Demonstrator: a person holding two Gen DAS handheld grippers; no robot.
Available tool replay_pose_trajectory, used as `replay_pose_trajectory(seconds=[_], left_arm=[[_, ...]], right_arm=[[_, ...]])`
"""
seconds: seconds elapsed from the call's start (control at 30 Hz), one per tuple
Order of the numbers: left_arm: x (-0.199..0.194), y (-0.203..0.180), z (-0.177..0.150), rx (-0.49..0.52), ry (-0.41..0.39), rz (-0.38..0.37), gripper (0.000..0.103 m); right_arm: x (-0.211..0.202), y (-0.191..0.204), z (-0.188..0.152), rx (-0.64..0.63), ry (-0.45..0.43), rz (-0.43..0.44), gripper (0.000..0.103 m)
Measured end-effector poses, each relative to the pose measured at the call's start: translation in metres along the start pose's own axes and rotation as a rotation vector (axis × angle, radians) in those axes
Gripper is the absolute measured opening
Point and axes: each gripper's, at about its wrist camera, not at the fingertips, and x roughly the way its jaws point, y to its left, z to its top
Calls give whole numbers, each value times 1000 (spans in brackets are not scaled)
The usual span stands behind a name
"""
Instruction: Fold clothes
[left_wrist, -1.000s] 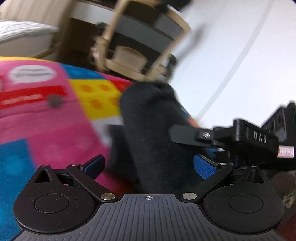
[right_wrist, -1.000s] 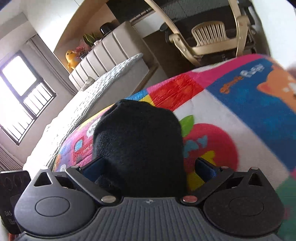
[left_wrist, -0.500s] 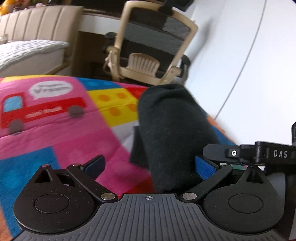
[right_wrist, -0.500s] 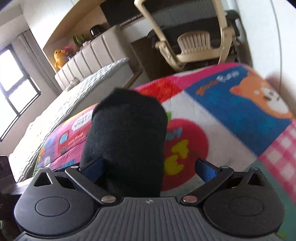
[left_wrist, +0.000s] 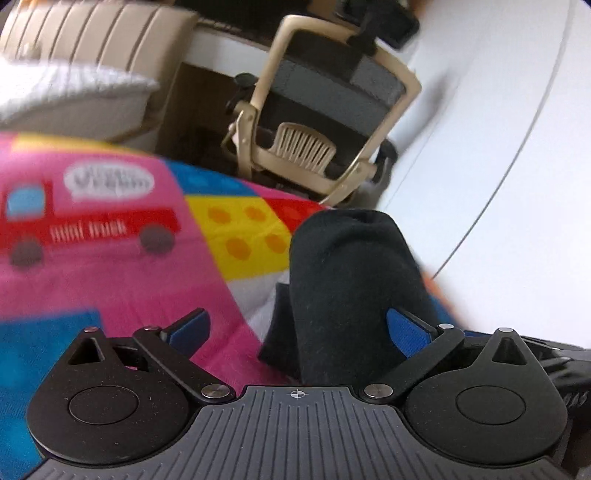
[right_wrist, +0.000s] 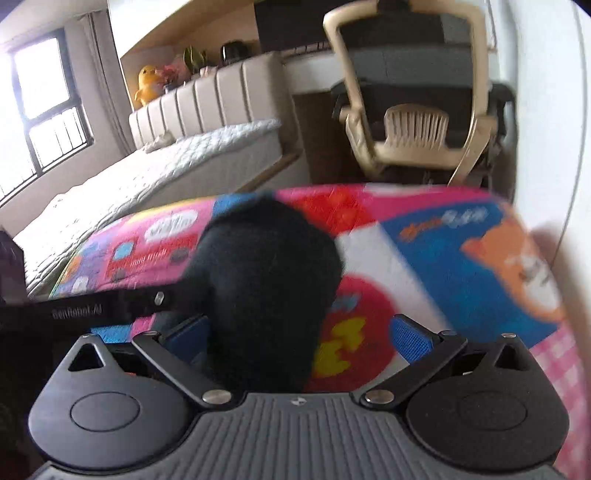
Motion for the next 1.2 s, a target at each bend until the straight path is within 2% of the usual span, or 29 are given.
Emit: replay_pose_trajectory(seconds=[0.03,0.1,0.17,0.2,0.3,0.37,0.5,0.7,0.87,0.97,1.07,1.13,1.2], left_arm=[[1,6,-1,-39,5,-21,103],[2,9,-2,-45,7,-29,103],[0,8,-4,-29,-1,-25,103],[0,7,-5,-20,-5,-22,103],[-3,7,-8,-2,-15,-11,103],[-4,11,-7,-15,-29,28,103],[-3,17,-5,-36,-20,10,103],[-3,18,-5,-37,-17,-10,103],[-4,18,-6,-39,-19,-16,103],[-4,18,-7,-40,-21,-19,103],[-8,20,-7,-49,-38,-27,103],[-12,23,-7,-58,-55,-33,103],[-15,25,-7,-66,-71,-39,103]], right_arm=[[-4,-3,5,16,-34,-8,103],[-6,-9,16,62,-102,-26,103],[8,-6,27,74,-128,-48,103],[20,-3,32,57,-122,-67,103],[67,6,36,-2,-11,-112,103],[84,-1,39,62,38,-69,103],[88,-14,40,149,74,-21,103],[66,-18,21,243,-20,-24,103],[25,-20,-5,269,-75,-89,103],[4,-20,-27,248,-73,-131,103],[-11,-16,-46,223,-17,-170,103],[-22,-12,-55,221,7,-170,103],[-35,-8,-65,223,-5,-159,103]])
